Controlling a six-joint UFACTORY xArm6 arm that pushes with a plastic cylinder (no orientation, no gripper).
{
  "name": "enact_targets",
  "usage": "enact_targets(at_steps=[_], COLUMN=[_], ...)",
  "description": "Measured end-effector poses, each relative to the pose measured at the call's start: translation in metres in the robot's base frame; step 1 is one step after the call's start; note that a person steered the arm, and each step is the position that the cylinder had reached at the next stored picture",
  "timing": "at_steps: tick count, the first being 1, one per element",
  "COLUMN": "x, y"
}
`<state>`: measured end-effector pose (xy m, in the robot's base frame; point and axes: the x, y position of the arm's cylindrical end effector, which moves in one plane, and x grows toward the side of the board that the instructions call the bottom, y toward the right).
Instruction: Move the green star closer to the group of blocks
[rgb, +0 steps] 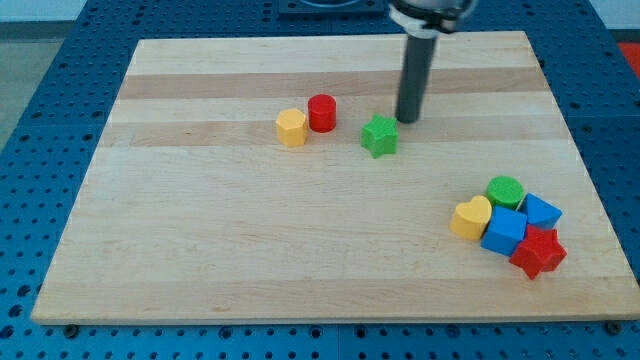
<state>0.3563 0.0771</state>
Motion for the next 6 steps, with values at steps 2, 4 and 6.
enact_targets(at_steps=[2, 4, 6], x=[0.005, 0.022, 0.05], y=[-0.087, -0.067, -0.008])
